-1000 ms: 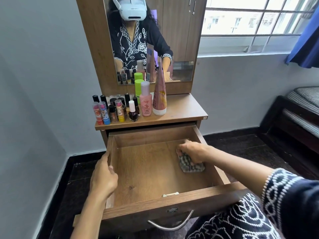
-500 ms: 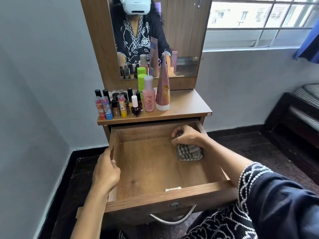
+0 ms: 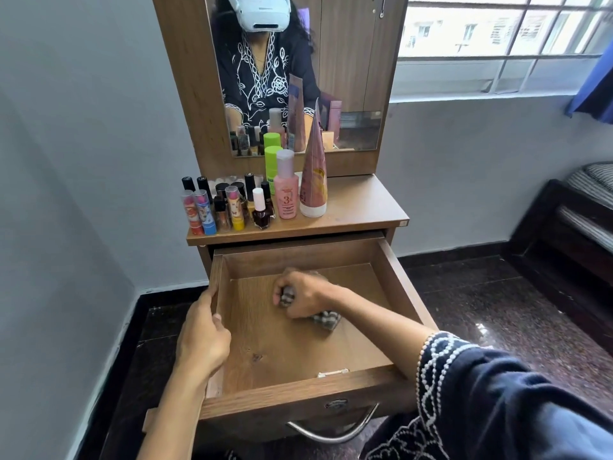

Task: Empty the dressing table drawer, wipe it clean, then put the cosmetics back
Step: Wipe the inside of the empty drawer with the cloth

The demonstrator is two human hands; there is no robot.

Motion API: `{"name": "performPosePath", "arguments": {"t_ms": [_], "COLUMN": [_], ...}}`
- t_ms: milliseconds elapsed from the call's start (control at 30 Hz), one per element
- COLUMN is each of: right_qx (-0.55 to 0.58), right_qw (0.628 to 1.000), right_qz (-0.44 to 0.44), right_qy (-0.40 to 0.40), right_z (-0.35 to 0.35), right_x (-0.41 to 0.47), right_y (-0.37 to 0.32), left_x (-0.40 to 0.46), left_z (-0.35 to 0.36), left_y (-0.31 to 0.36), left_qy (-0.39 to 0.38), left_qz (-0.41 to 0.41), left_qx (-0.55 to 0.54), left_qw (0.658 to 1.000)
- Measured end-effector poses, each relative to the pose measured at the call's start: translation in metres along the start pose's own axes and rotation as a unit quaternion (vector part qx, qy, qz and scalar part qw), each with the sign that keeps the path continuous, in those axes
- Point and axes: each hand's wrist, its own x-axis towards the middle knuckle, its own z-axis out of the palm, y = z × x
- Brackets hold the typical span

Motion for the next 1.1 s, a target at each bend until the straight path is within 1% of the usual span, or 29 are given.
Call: {"name": "performPosePath", "arguments": {"t_ms": [67, 133, 233, 300, 367, 433, 500, 600, 700, 733, 767, 833, 967, 1100], "right_qx": [-0.046, -0.078, -0.129, -0.142, -0.139, -0.169, -0.205, -0.248, -0.324, -0.344, -0.348, -0.338, -0.275, -0.243], "right_qw": [0.999, 0.997, 0.989, 0.984, 0.98, 0.973, 0.963, 0.937, 0.892, 0.883, 0.884, 0.9, 0.945, 0.96], "right_qz": [-0.004, 0.012, 0.064, 0.106, 0.139, 0.159, 0.17, 0.198, 0.179, 0.161, 0.153, 0.135, 0.113, 0.111], "right_qy": [0.003, 0.005, 0.009, 0.016, 0.027, 0.019, -0.031, -0.142, -0.261, -0.275, -0.271, -0.24, -0.135, -0.085], "right_z": [-0.001, -0.009, -0.023, -0.03, -0.033, -0.031, -0.028, -0.032, -0.031, -0.027, -0.023, -0.019, -0.022, -0.031], "right_x": [0.001, -0.006, -0.022, -0.033, -0.039, -0.039, -0.04, -0.058, -0.09, -0.098, -0.104, -0.111, -0.111, -0.09], "right_y": [0.005, 0.018, 0.044, 0.06, 0.068, 0.067, 0.061, 0.05, 0.042, 0.041, 0.041, 0.039, 0.042, 0.052], "left_x": [0.0, 0.0, 0.001, 0.002, 0.003, 0.002, 0.002, 0.002, 0.002, 0.002, 0.001, 0.0, -0.001, -0.001], "left_z": [0.0, 0.0, 0.0, 0.0, 0.0, 0.0, 0.0, 0.0, 0.0, 0.0, 0.0, 0.0, -0.001, -0.001], "left_y": [-0.001, -0.002, -0.003, -0.003, -0.004, -0.004, -0.004, -0.004, -0.003, -0.003, -0.003, -0.003, -0.001, -0.001], "left_qy": [-0.001, -0.002, -0.004, -0.008, -0.012, -0.012, -0.012, -0.011, -0.01, -0.011, -0.012, -0.013, -0.014, -0.013], "left_qz": [0.001, 0.004, 0.007, 0.014, 0.019, 0.017, 0.016, 0.018, 0.018, 0.016, 0.015, 0.013, 0.01, 0.009], "left_qx": [0.003, 0.006, 0.008, 0.008, 0.007, 0.006, 0.005, 0.004, 0.004, 0.004, 0.004, 0.004, 0.002, 0.001], "left_qw": [1.0, 1.0, 1.0, 1.0, 1.0, 1.0, 1.0, 1.0, 1.0, 1.0, 1.0, 1.0, 1.0, 1.0]}}
